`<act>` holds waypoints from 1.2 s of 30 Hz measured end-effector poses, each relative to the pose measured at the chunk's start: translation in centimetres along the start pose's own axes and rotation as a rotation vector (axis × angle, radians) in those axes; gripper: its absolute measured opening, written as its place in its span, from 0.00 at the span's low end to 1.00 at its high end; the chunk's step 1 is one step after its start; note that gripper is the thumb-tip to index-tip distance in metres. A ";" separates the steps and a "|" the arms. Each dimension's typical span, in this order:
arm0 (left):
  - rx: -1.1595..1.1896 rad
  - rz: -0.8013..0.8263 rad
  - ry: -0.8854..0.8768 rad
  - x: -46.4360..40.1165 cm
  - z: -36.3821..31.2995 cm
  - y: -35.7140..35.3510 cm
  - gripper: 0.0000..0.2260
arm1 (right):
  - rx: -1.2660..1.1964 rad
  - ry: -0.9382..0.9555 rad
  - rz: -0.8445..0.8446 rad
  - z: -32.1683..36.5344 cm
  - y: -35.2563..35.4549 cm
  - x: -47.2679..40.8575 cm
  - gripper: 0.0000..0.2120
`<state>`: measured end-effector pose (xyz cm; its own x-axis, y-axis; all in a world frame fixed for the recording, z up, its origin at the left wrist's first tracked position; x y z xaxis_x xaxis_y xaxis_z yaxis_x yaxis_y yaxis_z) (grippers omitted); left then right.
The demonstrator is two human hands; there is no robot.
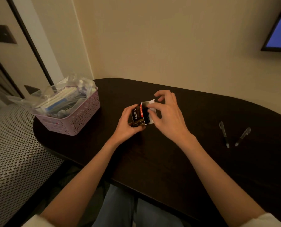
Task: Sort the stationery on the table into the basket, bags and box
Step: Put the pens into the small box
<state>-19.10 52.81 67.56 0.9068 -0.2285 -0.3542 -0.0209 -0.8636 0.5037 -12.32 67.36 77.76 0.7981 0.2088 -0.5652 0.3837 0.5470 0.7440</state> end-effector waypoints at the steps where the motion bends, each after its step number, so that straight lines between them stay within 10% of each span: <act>1: 0.018 -0.003 0.013 -0.1 0.2 0.1 0.34 | -0.007 -0.001 -0.020 0.0 0.3 0.1 0.09; 28: 0.016 0.001 0.036 -0.2 0.3 0.1 0.34 | -0.022 0.125 -0.010 0.9 0.2 -0.3 0.13; 36: -0.035 -0.013 0.018 -0.3 -0.5 -0.4 0.34 | -0.044 -0.304 -0.280 -9.1 2.4 4.0 0.21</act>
<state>-19.16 53.46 67.91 0.9144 -0.2091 -0.3466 0.0051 -0.8502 0.5265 -12.44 76.85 74.09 0.7688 -0.1981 -0.6080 0.5906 0.5844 0.5564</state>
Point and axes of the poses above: each hand's wrist, its own x-axis away from the middle knuckle, its own y-axis out of the back of the hand, z = x × y, the point moved 7 cm from there along -x, towards the middle knuckle, and after that the axes turned 5 degrees about -x, right-handed, at the moved point
